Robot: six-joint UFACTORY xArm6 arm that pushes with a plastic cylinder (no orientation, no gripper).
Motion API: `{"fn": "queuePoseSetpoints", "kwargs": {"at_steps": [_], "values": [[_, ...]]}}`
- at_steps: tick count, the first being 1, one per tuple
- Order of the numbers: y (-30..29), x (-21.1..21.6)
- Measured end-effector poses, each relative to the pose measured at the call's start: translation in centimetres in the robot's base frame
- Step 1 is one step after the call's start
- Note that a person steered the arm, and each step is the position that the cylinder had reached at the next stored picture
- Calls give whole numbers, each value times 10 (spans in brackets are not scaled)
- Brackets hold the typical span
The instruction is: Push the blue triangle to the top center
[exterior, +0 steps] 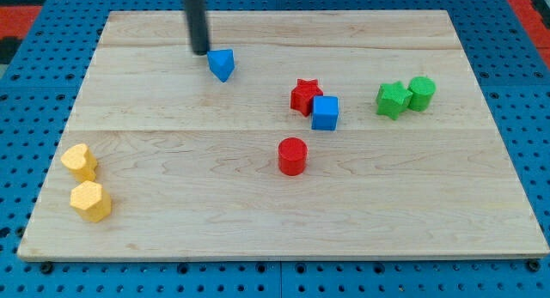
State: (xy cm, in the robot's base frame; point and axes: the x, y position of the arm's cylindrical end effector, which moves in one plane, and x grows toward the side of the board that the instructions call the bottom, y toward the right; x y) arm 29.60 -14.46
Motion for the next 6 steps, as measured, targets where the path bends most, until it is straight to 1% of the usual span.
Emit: {"fn": "queuePoseSetpoints", "kwargs": {"at_steps": [1, 3, 4, 5, 6], "values": [[22, 60], [70, 0], [81, -6], [84, 10], [108, 18]]}}
